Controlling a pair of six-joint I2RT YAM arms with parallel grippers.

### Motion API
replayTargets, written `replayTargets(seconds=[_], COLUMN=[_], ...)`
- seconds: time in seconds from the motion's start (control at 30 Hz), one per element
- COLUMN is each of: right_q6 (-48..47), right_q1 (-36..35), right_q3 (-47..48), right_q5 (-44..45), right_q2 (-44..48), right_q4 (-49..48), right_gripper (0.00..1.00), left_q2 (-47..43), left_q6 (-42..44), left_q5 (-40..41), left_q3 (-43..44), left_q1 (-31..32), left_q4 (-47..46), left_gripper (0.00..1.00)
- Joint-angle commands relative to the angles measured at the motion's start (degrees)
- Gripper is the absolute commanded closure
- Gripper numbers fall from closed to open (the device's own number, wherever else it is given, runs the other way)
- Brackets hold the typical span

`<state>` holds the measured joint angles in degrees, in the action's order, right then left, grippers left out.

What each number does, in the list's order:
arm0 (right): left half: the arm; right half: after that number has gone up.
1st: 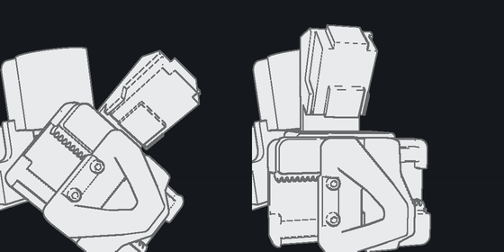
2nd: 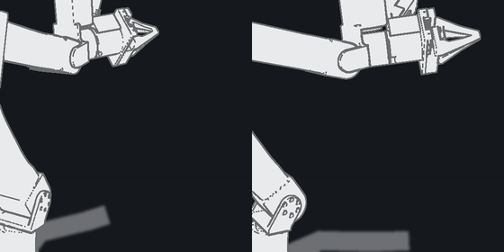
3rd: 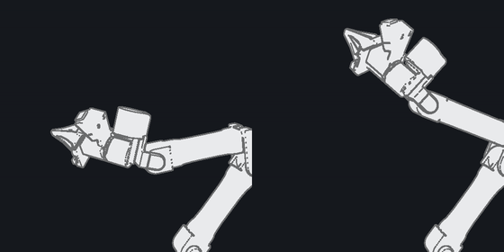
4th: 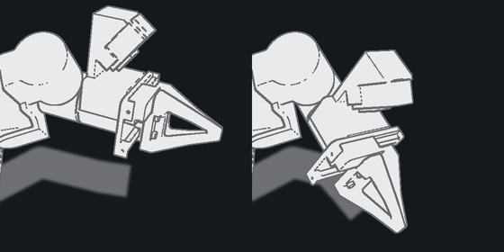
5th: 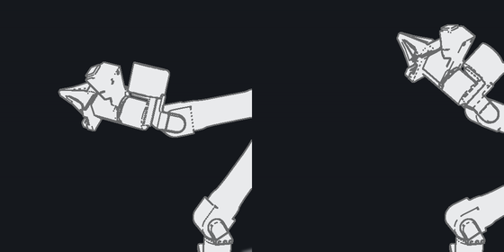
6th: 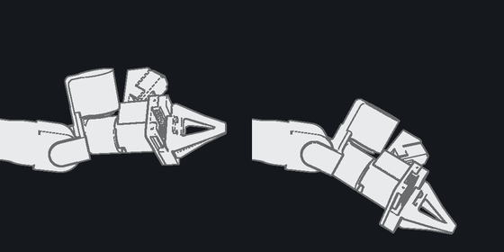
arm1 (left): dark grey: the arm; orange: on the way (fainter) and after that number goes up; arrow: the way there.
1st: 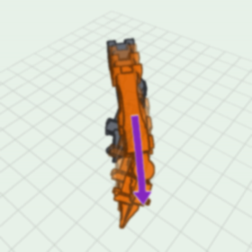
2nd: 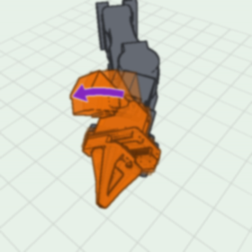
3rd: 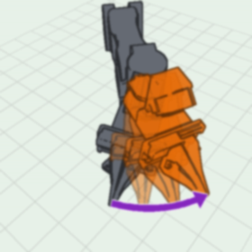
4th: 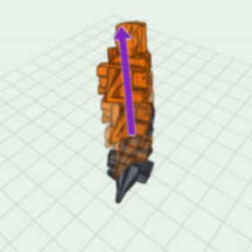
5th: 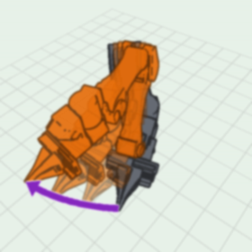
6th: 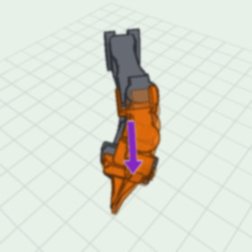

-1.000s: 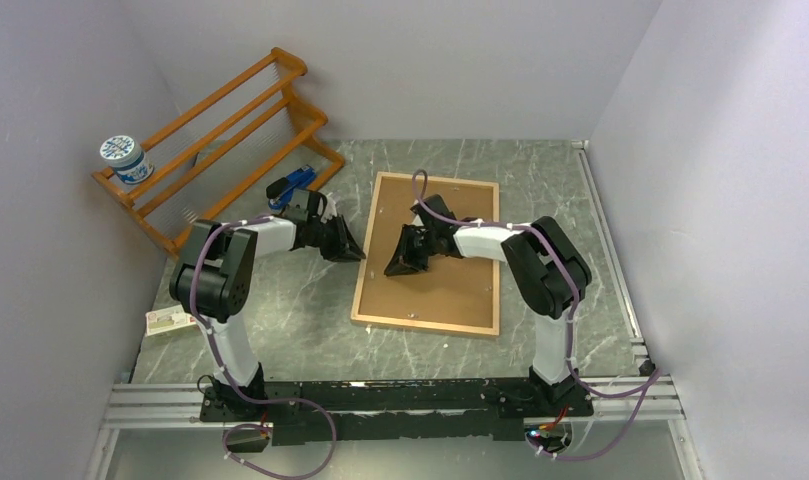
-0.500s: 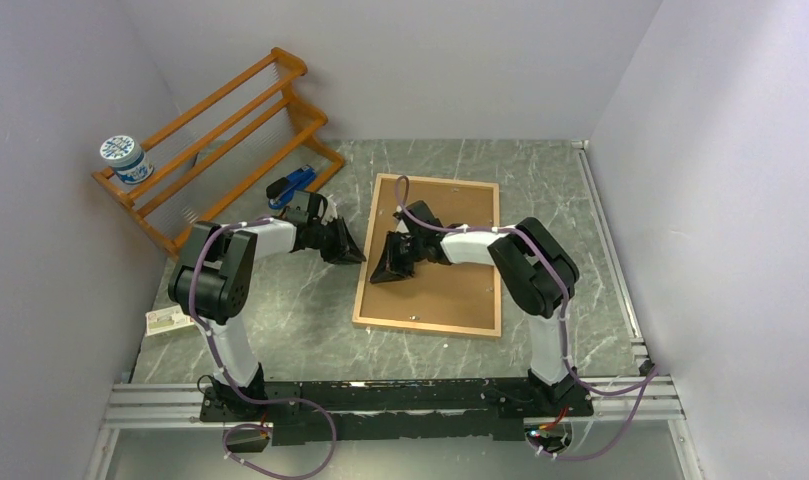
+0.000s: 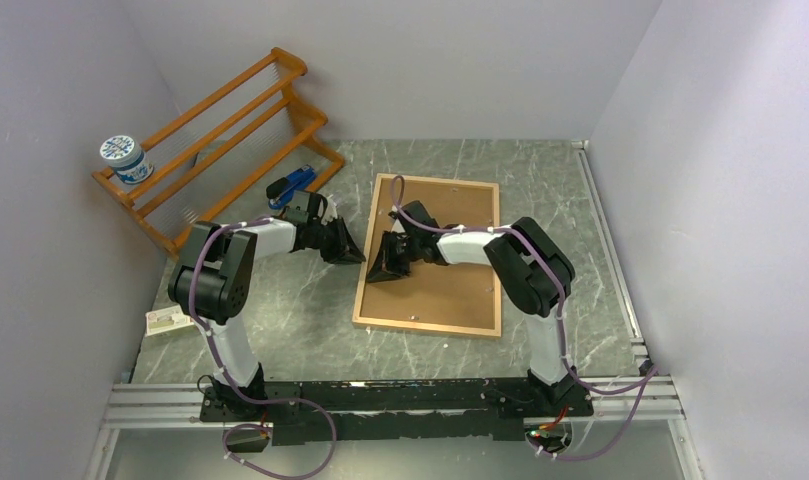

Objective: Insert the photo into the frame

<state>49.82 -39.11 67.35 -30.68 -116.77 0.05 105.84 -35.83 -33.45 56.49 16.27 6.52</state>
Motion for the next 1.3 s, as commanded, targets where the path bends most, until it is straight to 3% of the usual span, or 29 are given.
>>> replayTargets(seconds=[0.0,0.1,0.23,0.4,0.53,0.87,1.27], right_q6=[-2.4,-2.3,1.9,3.8,3.9,1.9,-6.0], right_q1=[-0.3,-0.3,0.0,-0.3,-0.4,-2.1,-2.4], right_q3=[-2.0,-5.5,-9.6,-12.9,-13.8,-10.8,-7.6], right_q5=[6.2,6.4,7.9,9.7,9.6,10.2,19.1], right_q2=[-1.4,3.1,8.7,10.3,9.2,5.0,1.2], right_q4=[-8.5,-13.9,-17.2,-17.5,-17.9,-16.3,-14.5], right_gripper=[0.97,0.95,0.87,0.76,0.76,0.90,0.95], left_q2=[2.2,1.7,0.4,0.4,0.8,1.5,2.3], left_q6=[1.8,2.0,2.0,1.9,1.4,1.6,4.4], left_q5=[0.7,1.5,2.3,2.8,2.7,1.8,0.0], left_q3=[-1.4,-0.9,-0.9,-1.2,-1.7,-1.3,0.7], left_q1=[1.7,1.7,1.7,1.7,1.7,1.7,1.7], left_q4=[8.8,9.4,9.3,9.3,9.0,9.4,14.3], left_gripper=[0.88,0.86,0.68,0.60,0.67,0.97,0.98])
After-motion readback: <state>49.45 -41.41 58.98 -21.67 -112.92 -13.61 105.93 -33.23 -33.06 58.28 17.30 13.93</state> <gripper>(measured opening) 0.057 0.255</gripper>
